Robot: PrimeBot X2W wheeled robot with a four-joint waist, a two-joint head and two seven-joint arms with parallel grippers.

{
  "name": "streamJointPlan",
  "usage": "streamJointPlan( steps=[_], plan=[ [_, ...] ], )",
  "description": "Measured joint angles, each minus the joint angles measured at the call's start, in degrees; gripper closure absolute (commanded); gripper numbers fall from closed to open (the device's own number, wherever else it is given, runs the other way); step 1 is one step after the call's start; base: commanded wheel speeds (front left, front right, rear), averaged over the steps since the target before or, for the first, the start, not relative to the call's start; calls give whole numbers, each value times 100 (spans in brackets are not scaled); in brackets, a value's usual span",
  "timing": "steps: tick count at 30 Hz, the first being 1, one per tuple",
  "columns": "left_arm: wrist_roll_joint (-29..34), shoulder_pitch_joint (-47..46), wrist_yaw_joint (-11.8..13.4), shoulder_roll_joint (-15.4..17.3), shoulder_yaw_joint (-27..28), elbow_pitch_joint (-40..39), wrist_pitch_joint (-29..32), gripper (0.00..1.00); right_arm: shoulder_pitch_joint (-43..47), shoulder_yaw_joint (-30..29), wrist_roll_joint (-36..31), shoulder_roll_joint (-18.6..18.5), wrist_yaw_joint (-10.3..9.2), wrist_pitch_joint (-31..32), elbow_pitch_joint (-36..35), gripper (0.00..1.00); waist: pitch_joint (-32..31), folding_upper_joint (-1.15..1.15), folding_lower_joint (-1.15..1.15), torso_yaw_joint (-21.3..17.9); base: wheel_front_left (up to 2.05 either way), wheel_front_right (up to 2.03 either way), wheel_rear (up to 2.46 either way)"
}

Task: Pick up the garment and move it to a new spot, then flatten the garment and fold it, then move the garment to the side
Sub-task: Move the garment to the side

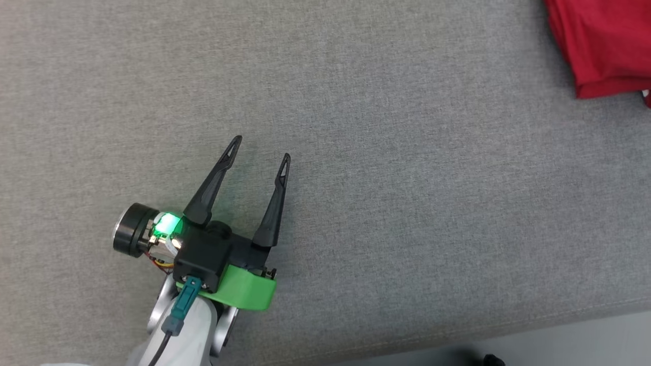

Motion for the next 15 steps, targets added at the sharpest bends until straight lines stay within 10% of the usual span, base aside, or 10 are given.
streamJointPlan(
  steps=[10,11,13,15],
  plan=[
    [70,-69,-24,145,-133,-56,-1,0,-326,-332,-359,-337,0,-154,455,100,529,0,0,-260,0,0,0],
    [69,-76,-24,149,-145,-65,-2,0,-339,-358,-393,-337,1,-155,504,88,555,0,0,-263,0,0,0],
    [69,-91,-24,162,-168,-74,-5,0,-409,-439,-492,-316,0,-155,669,0,594,0,0,-256,0,0,0],
    [69,-102,-23,160,-198,-66,-7,0,-456,-514,-644,-266,0,-182,860,0,593,0,0,-231,0,0,0]
  ],
)
